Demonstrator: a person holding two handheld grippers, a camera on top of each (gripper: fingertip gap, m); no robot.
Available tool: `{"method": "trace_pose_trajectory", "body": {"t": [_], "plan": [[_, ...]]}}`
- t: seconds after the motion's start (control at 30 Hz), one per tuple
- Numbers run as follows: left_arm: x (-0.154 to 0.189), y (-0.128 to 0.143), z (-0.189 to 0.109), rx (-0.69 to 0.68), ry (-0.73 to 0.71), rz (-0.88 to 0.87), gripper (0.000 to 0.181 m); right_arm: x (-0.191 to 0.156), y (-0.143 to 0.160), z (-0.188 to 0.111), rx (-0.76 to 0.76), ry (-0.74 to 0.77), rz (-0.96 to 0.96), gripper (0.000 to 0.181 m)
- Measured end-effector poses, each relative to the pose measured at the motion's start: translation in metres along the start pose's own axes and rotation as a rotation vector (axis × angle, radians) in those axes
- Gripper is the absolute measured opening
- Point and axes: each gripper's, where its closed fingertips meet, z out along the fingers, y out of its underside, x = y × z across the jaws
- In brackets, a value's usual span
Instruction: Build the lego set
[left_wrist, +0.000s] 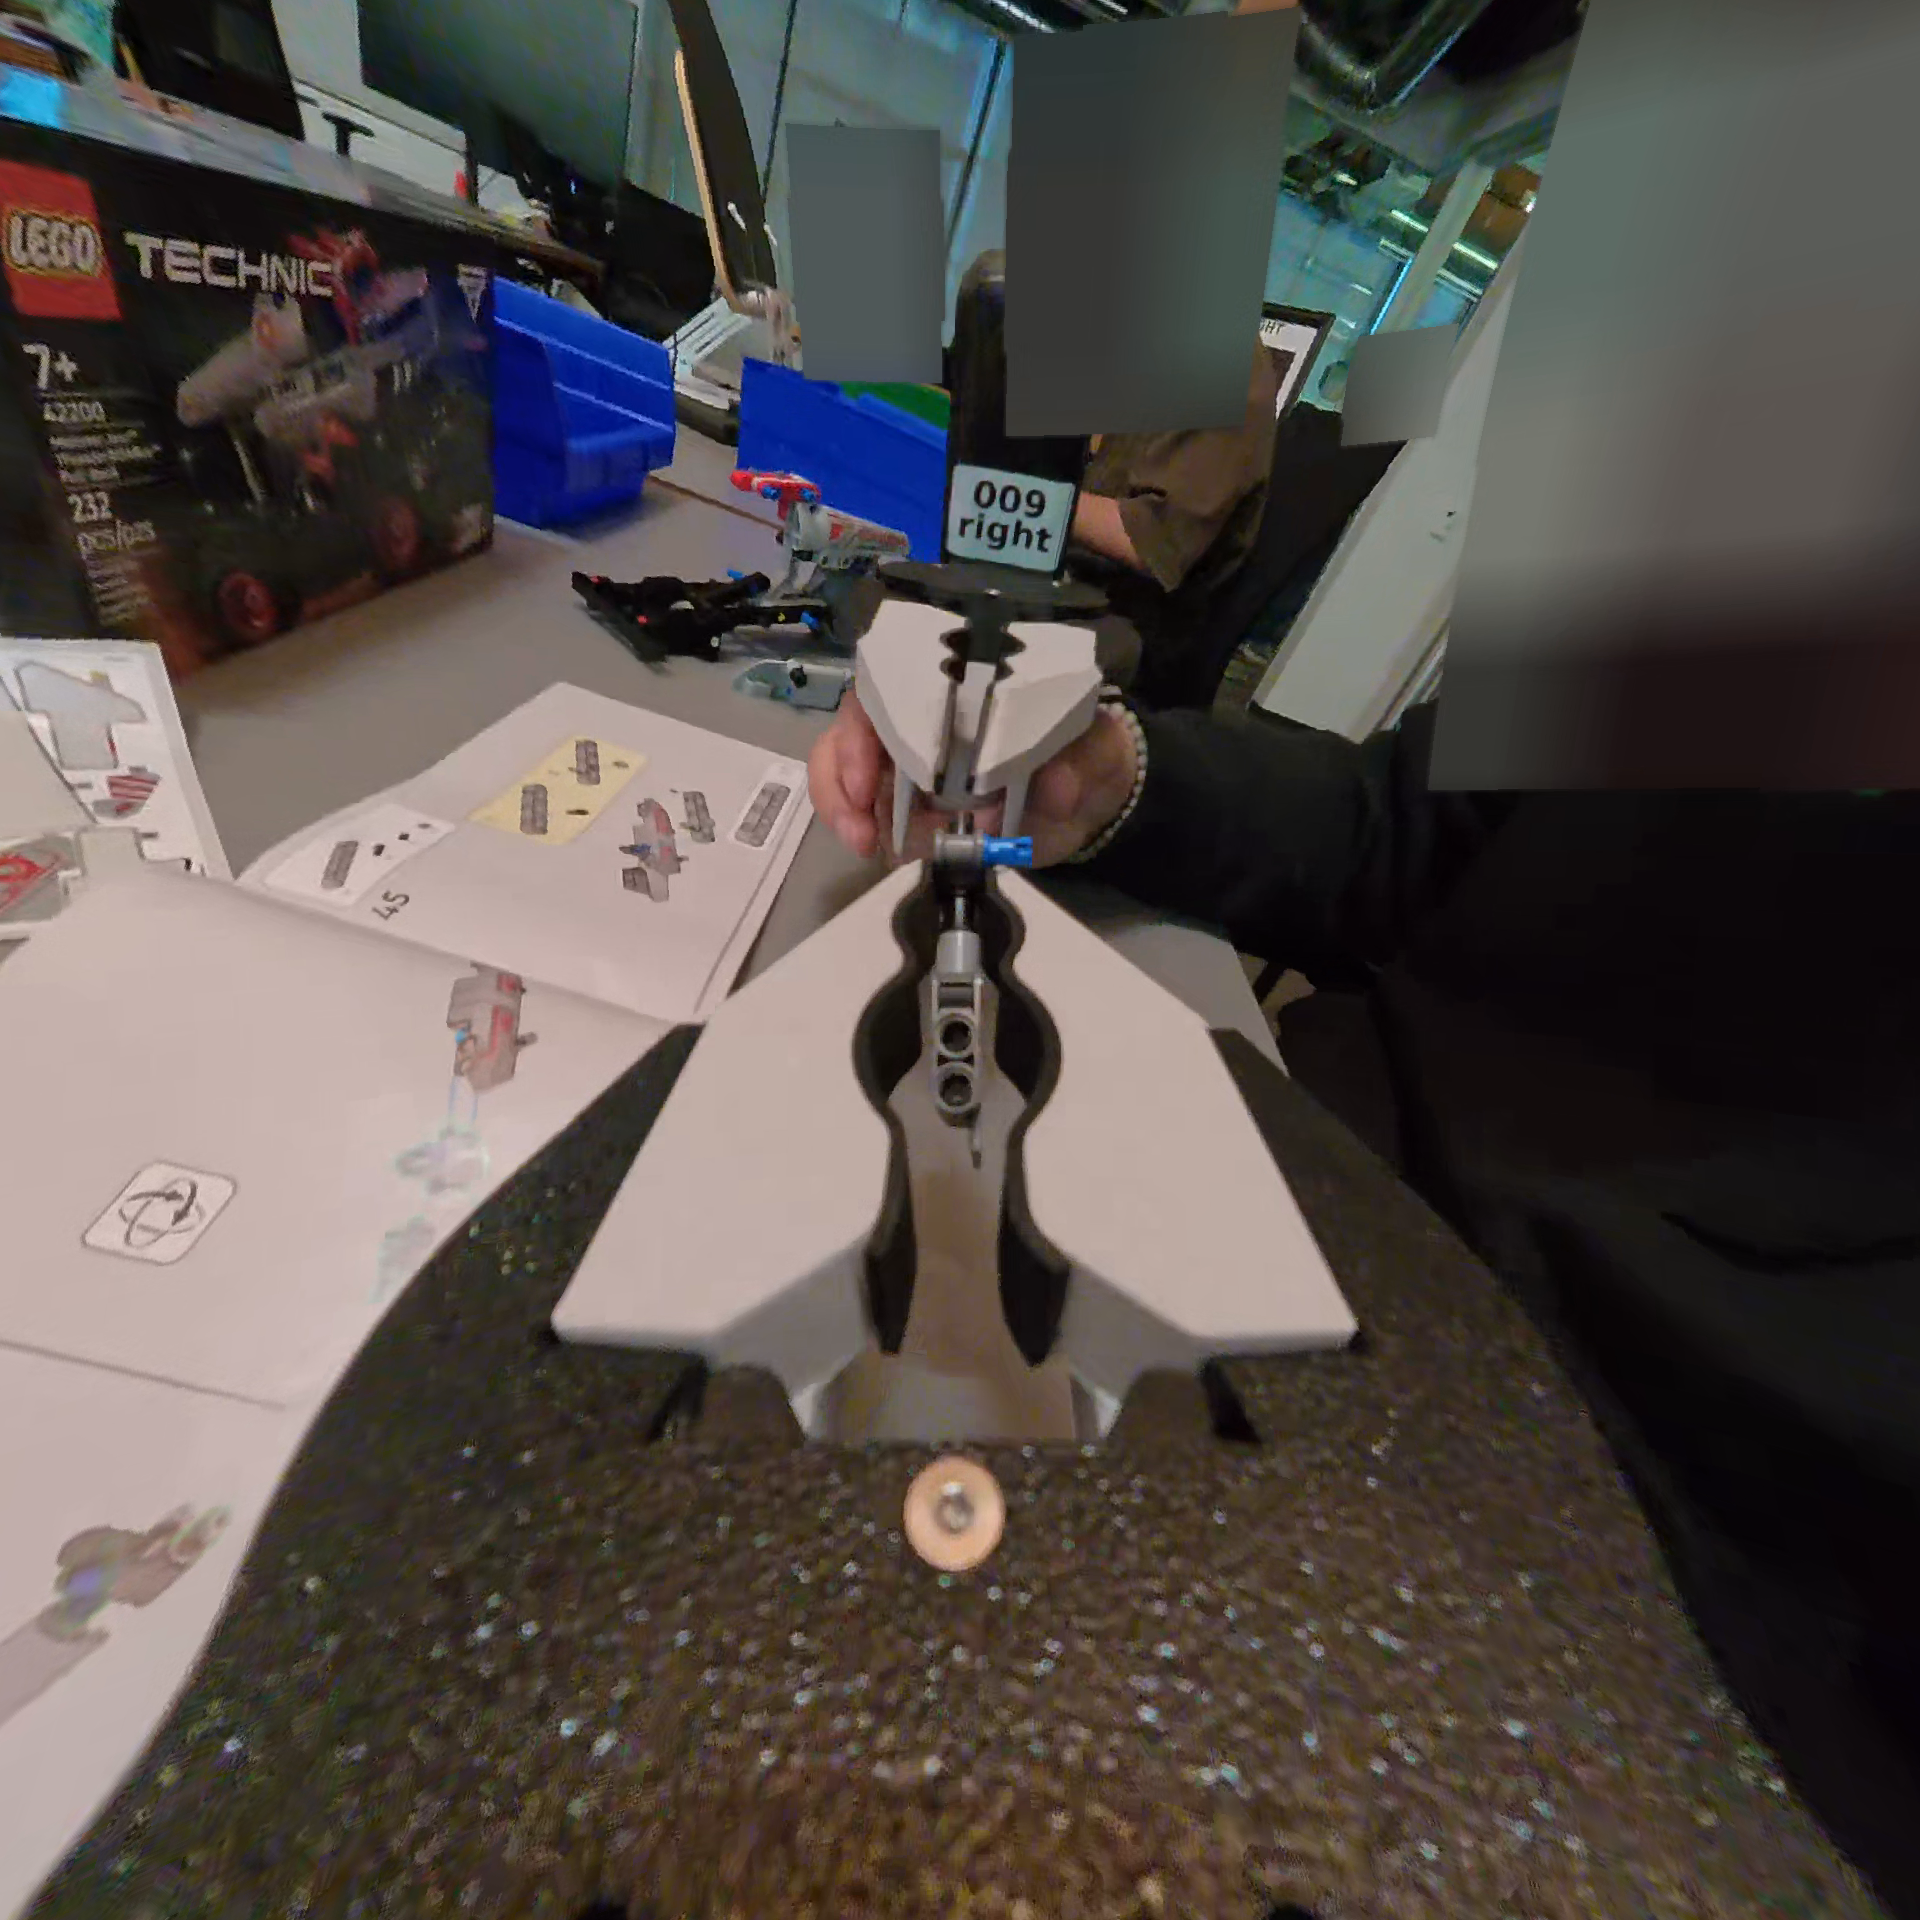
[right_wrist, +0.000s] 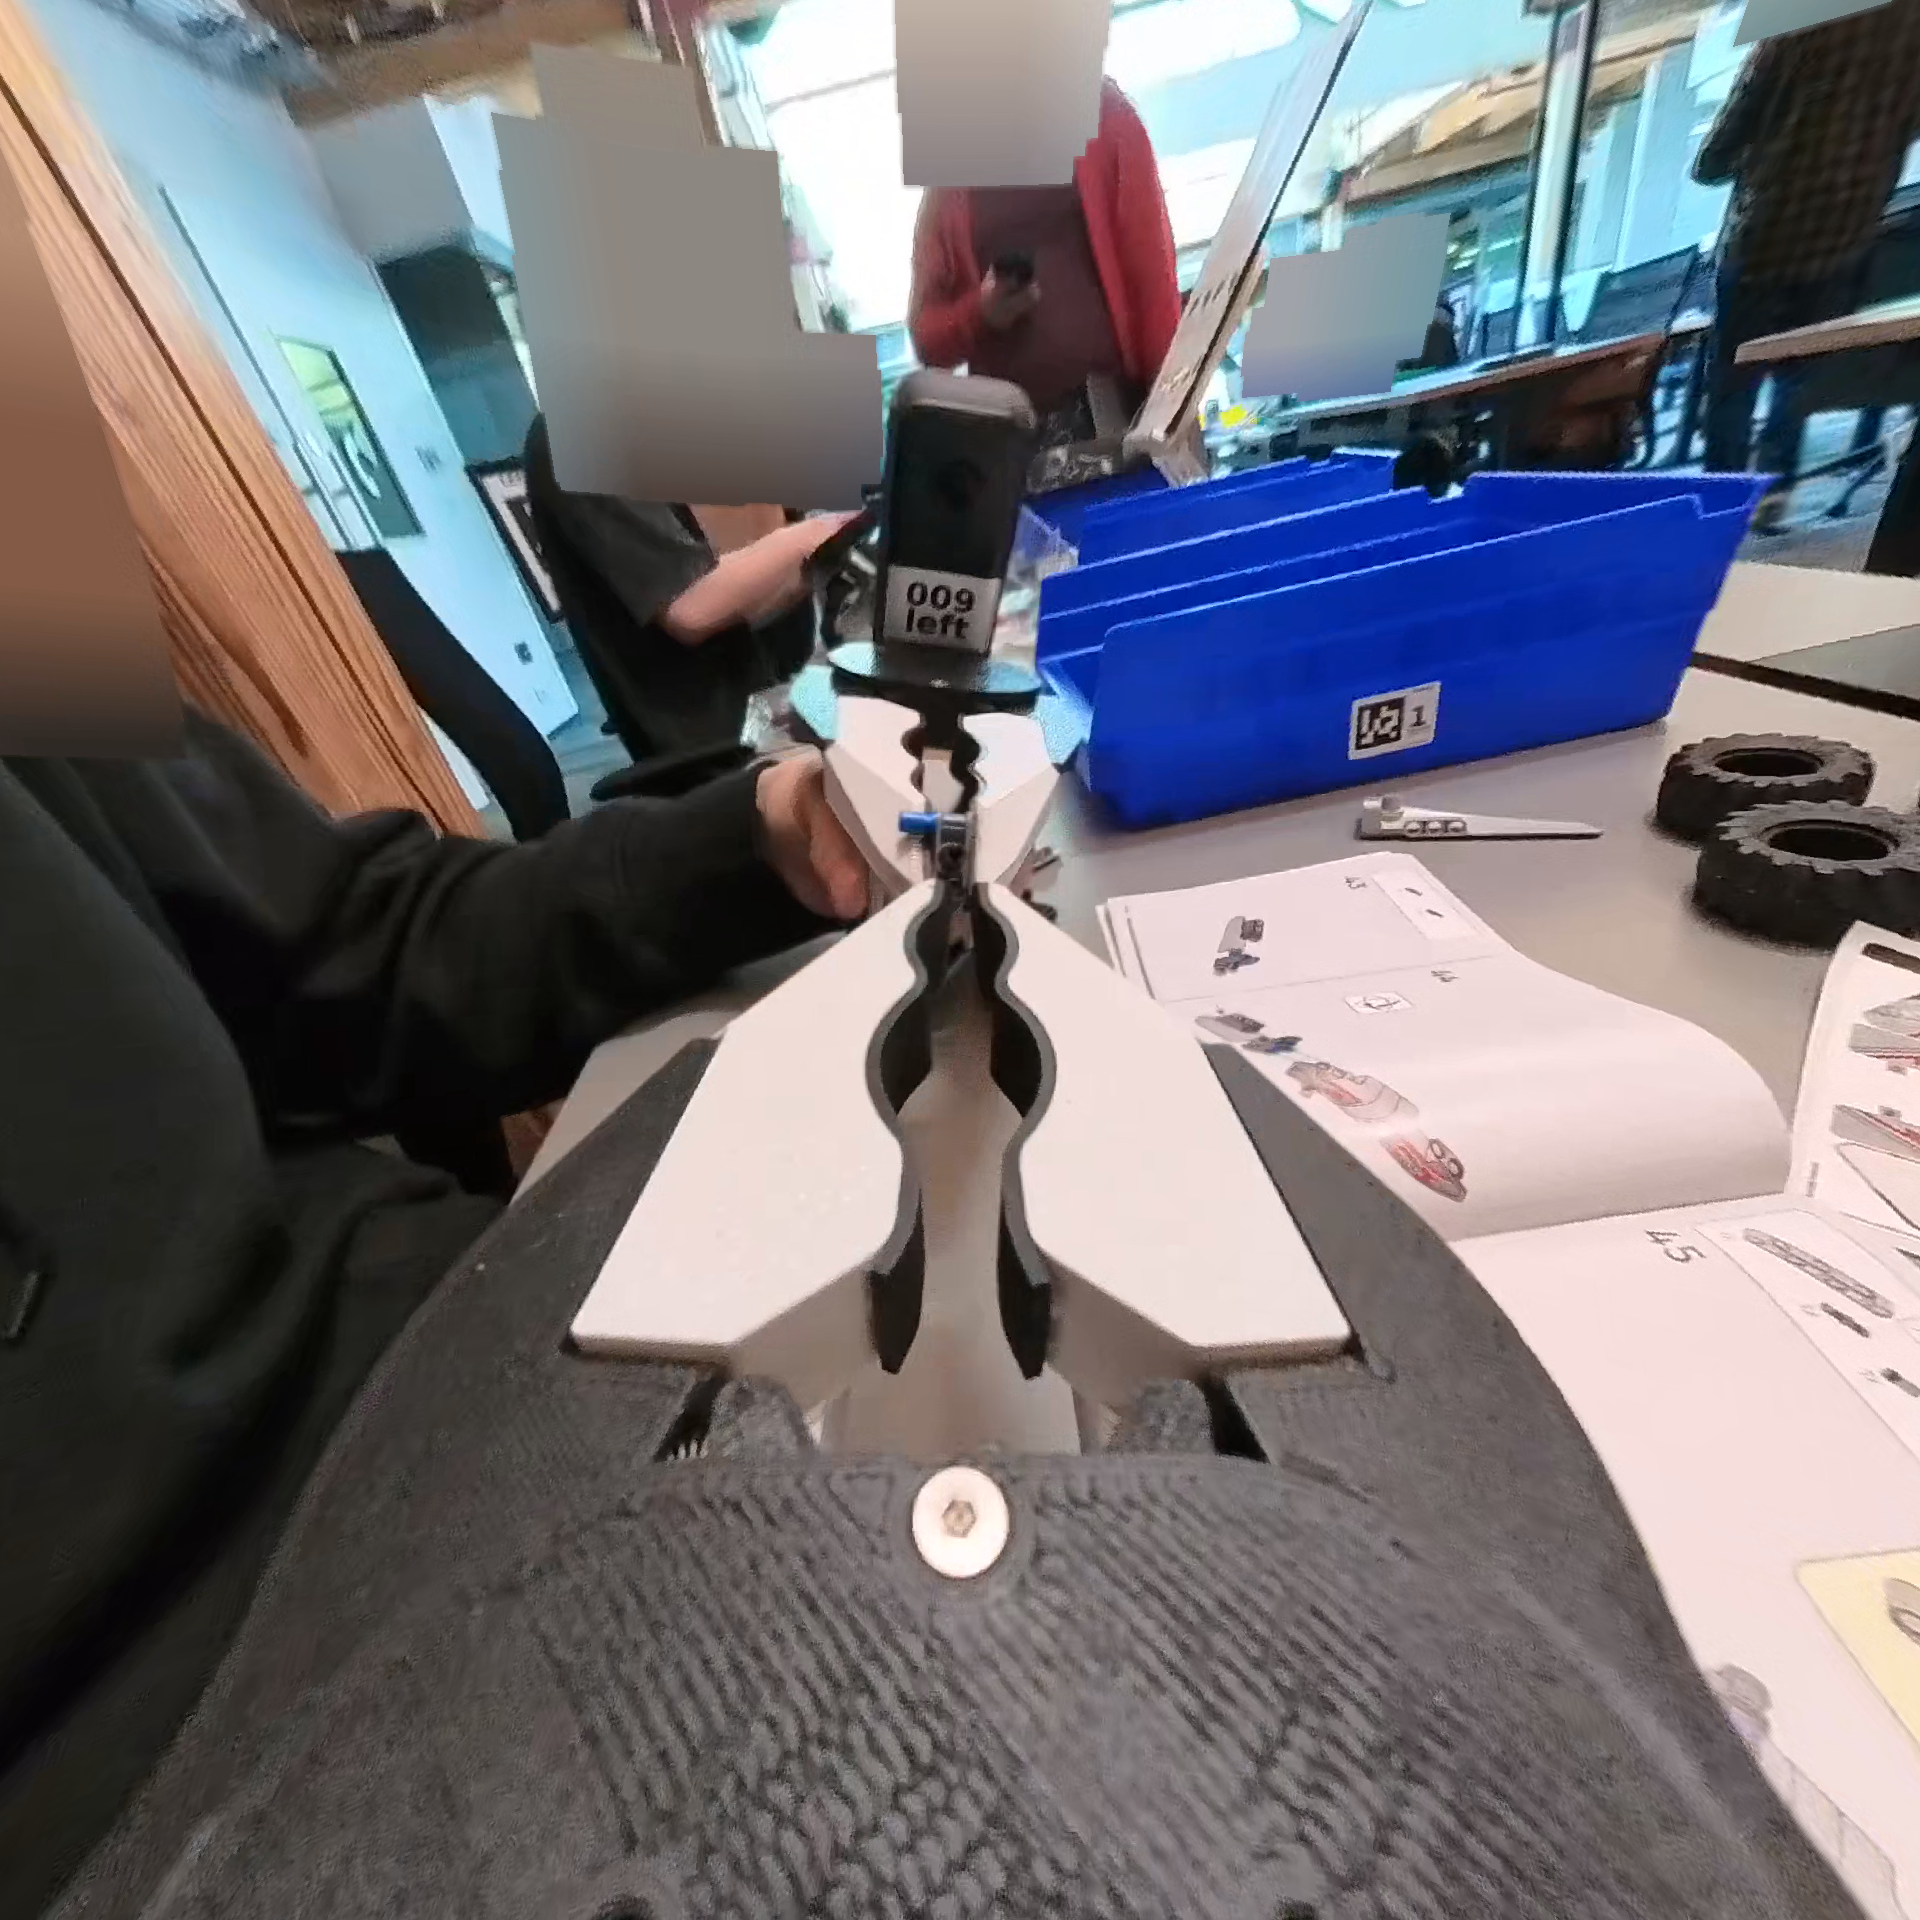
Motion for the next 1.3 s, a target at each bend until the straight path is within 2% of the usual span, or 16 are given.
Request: {"method": "trace_pose_trajectory", "body": {"t": [0.13, 1.03, 1.3], "plan": [[0.000, 0.002, 0.003, -0.009, -0.007, 0.020, 0.005, 0.004, 0.001, 0.000, -0.007, 0.037, -0.032, 0.008], [0.001, 0.004, 0.005, -0.026, -0.017, 0.073, 0.005, -0.001, 0.008, 0.005, -0.055, 0.013, -0.072, 0.002], [0.000, 0.009, 0.007, -0.063, -0.037, 0.112, 0.005, -0.001, 0.015, 0.003, -0.109, 0.008, -0.060, 0.003]]}}
